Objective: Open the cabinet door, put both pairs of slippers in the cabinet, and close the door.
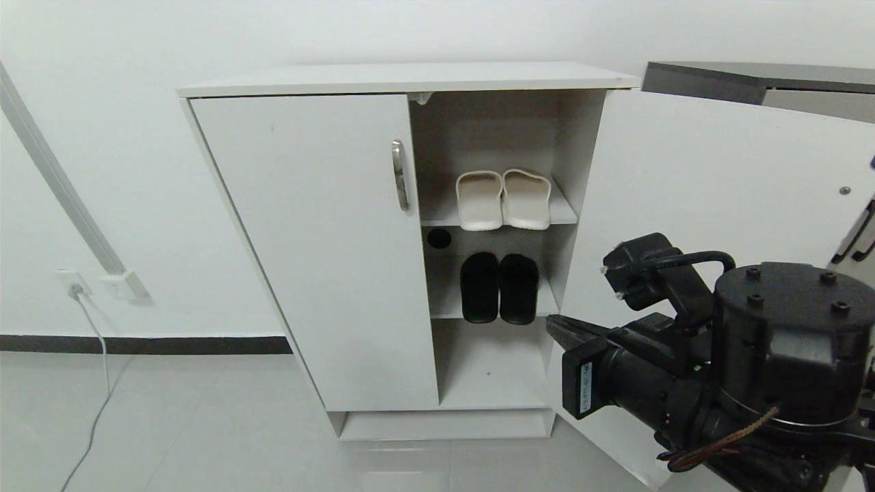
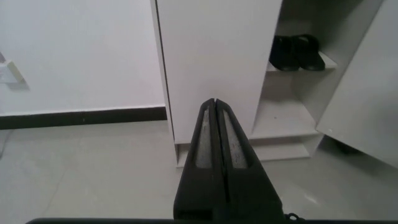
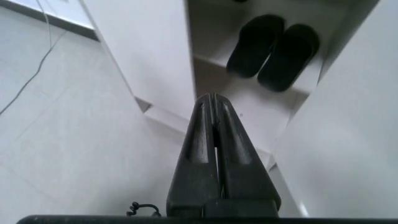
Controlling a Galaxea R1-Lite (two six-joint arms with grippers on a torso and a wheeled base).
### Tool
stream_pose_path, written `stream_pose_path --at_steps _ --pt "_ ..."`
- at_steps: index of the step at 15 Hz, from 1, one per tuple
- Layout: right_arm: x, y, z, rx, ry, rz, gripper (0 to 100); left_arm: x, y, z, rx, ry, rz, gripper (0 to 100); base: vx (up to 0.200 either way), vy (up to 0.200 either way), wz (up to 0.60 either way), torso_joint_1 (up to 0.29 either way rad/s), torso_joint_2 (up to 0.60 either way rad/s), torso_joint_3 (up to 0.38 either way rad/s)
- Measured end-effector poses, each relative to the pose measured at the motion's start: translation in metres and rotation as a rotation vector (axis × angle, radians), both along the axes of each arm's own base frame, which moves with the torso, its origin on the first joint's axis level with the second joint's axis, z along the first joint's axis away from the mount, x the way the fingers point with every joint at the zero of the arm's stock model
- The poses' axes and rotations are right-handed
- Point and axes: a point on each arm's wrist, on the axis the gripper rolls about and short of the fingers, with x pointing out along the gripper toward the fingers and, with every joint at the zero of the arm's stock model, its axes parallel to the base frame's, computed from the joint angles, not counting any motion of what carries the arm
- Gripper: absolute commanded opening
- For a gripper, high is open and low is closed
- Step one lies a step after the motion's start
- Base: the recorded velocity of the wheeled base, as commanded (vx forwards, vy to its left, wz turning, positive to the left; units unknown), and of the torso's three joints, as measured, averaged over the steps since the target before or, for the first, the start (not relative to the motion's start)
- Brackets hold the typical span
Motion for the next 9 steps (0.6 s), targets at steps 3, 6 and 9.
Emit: stream_pose_path --at_steps 3,6,9 --pt "0.0 0.0 -0.0014 -0.004 0.003 0.0 0 0.0 0.0 0.0001 0.0 0.0 0.0 0 0.0 0.0 0.0 0.0 0.0 0.0" --pt "0.0004 0.0009 -0.0028 -0.009 0.006 0.001 0 0.0 -0.0001 -0.0001 0.0 0.0 0.0 0 0.0 0.0 0.0 0.0 0.0 0.0" --pt "0.0014 0.0017 -0.0045 -0.014 0.009 -0.001 0 0.0 0.0 -0.0001 0.0 0.0 0.0 0 0.0 0.0 0.0 0.0 0.0 0.0"
